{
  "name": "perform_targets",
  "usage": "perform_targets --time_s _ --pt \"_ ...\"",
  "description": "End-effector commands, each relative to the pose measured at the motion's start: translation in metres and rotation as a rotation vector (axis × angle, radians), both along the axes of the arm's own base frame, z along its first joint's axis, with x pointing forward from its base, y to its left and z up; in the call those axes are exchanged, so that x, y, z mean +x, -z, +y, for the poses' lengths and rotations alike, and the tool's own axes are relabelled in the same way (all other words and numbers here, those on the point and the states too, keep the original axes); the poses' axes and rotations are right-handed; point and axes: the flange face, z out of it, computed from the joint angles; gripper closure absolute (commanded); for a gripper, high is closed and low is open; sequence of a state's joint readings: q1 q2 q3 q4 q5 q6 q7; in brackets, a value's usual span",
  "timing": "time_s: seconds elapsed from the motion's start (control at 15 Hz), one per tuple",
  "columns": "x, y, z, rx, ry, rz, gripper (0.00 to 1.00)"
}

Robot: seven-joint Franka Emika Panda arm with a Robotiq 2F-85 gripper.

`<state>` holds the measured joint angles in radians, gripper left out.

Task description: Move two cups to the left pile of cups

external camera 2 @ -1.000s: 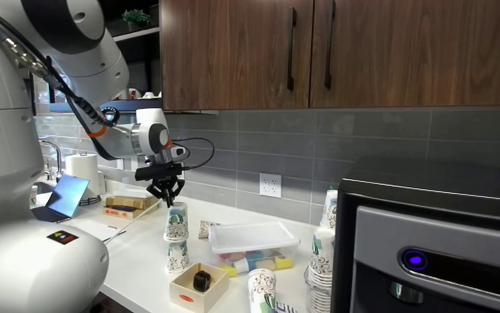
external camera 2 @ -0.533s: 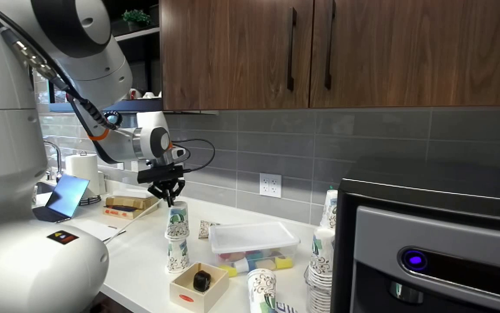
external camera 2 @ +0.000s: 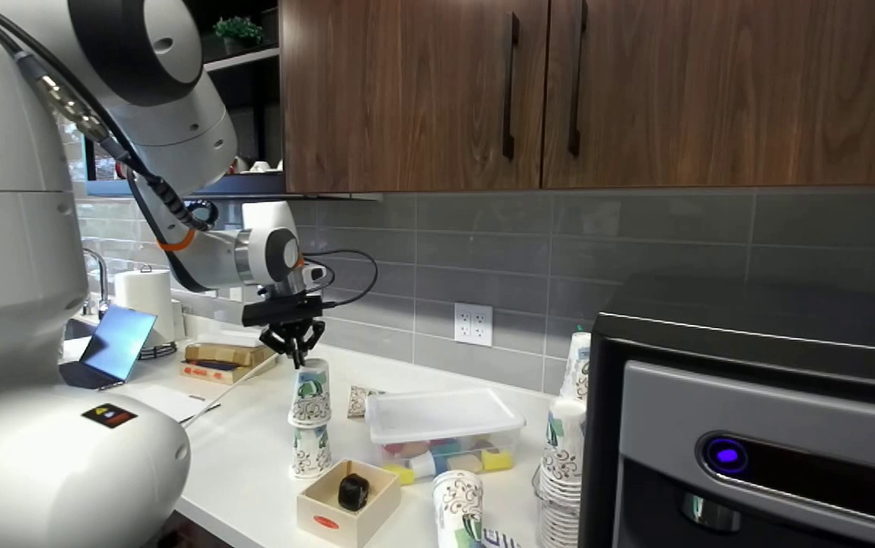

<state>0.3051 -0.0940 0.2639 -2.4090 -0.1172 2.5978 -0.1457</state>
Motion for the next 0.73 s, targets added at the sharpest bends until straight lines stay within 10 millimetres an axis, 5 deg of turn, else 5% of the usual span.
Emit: perform_targets --time_s 0.0,0.67 --pt "0.005 0.0017 -0.0003 0.006 -0.004 0.005 0.68" --pt "0.008 0.001 -0.0044 0.002 0.001 0.008 0.0"
